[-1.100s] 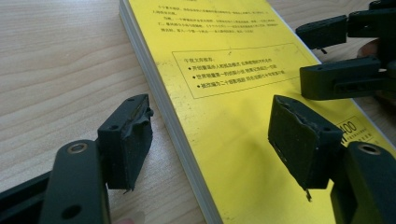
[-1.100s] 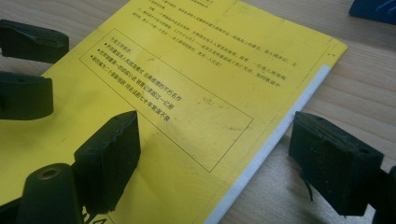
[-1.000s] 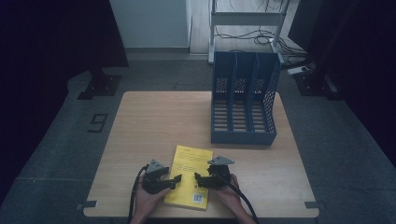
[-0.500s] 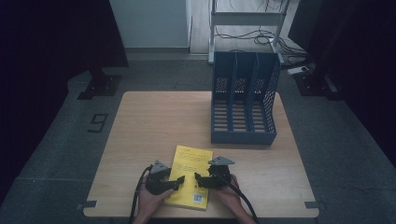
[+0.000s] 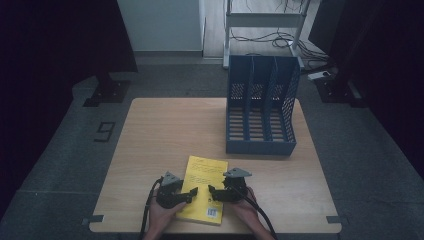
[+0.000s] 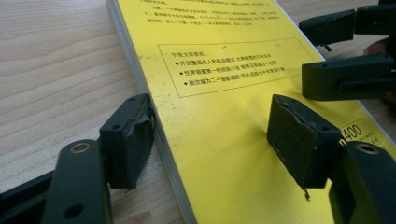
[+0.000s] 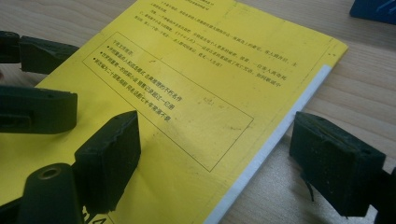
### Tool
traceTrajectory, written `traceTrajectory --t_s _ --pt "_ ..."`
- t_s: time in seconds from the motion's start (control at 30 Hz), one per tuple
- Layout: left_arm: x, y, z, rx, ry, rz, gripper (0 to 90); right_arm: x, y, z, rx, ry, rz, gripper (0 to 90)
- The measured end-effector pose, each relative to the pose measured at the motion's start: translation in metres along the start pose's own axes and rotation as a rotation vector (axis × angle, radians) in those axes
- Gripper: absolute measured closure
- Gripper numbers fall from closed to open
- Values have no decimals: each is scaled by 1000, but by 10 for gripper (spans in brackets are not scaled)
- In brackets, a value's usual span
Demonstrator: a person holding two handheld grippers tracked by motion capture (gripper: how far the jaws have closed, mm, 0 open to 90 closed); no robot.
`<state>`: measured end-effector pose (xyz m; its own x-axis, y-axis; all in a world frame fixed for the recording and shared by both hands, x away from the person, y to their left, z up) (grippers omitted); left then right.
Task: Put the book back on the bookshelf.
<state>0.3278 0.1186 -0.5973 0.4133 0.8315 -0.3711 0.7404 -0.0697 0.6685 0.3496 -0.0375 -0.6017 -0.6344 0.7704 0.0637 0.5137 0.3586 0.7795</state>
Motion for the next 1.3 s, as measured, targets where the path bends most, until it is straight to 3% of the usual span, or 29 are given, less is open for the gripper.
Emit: traceTrajectory --t_s 0.2,0.83,1.1,1.3 --pt "-1 3 -4 -24 -12 -25 359 0 -1 0 -6 -3 7 160" --pt "-4 7 -9 -44 -25 -29 370 0 -1 0 -16 -3 5 160" --pt "-9 15 -20 -106 -135 -86 402 0 -1 0 -18 -3 7 160" --pt "-9 15 -20 -105 -145 -94 419 0 -1 0 -19 -2 9 160"
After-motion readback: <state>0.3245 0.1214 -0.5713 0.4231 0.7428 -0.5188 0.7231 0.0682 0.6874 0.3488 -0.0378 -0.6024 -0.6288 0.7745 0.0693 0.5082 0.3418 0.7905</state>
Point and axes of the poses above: each handheld gripper's, and its own axes: z roughly forward along the jaws, y roughly out of its top, x roughly to its left, the point moved 8 cm from there along z, roughly forward along the jaws, and after that the axes turned 10 degrees about -z, right-handed, at the moved point
